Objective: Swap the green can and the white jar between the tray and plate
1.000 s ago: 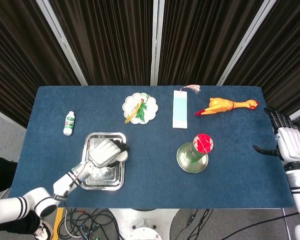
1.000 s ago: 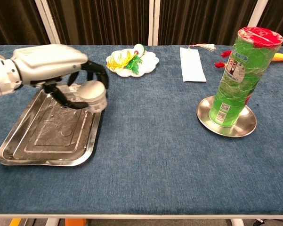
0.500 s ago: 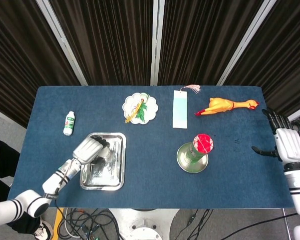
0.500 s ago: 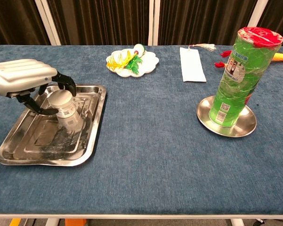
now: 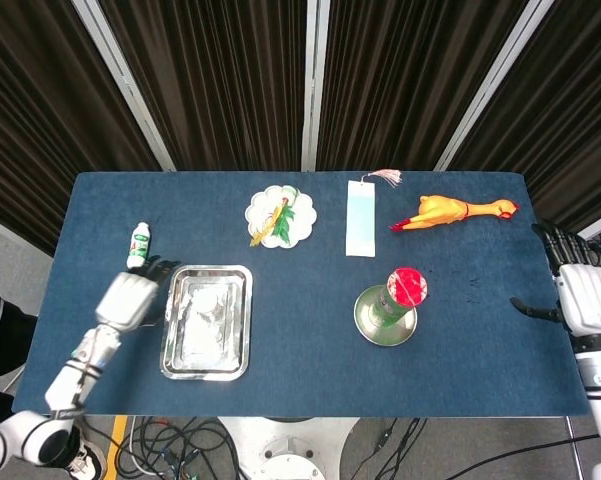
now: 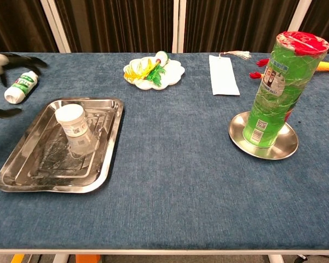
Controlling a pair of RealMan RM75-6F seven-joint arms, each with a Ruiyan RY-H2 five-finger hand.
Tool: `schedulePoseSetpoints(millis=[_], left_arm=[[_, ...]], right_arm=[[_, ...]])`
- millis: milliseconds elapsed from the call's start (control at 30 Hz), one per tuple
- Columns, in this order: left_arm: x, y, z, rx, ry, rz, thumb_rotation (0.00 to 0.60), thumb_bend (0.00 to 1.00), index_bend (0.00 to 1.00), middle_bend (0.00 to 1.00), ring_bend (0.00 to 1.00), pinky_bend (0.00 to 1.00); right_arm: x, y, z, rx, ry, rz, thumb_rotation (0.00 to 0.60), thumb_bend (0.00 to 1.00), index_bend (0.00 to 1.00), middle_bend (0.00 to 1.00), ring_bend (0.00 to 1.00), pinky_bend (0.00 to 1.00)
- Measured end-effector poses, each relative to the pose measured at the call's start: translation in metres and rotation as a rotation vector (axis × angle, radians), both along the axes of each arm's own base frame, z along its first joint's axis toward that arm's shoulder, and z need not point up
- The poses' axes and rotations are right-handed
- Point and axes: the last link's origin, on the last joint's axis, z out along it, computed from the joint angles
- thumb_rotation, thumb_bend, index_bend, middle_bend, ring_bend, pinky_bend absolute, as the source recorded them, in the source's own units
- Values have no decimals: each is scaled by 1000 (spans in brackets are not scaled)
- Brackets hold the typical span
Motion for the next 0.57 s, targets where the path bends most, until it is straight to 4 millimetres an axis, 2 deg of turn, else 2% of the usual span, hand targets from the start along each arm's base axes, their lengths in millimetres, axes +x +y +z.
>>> schedulePoseSetpoints(millis=[100, 267, 433, 567], left_arm=[[-19, -20, 23, 106, -23, 62, 600, 243, 92, 128, 81, 281], [-51, -60, 53, 266, -52, 139, 600, 237, 92, 120, 66, 232], [-80, -87, 65, 335, -78, 207, 600, 236, 92, 119, 52, 220], [-90, -98, 65, 337, -87, 235, 600, 236, 92, 119, 52, 211]], right_arm=[[-5, 13, -2, -20, 33, -9, 600, 29, 0, 0, 0, 0], [-21, 45, -12, -65, 56, -38, 600, 23, 0, 0, 0, 0], [-45, 81, -34, -70, 81, -109, 600, 21, 0, 0, 0, 0], [-54, 94, -40, -72, 91, -144, 600, 22, 0, 0, 0, 0]])
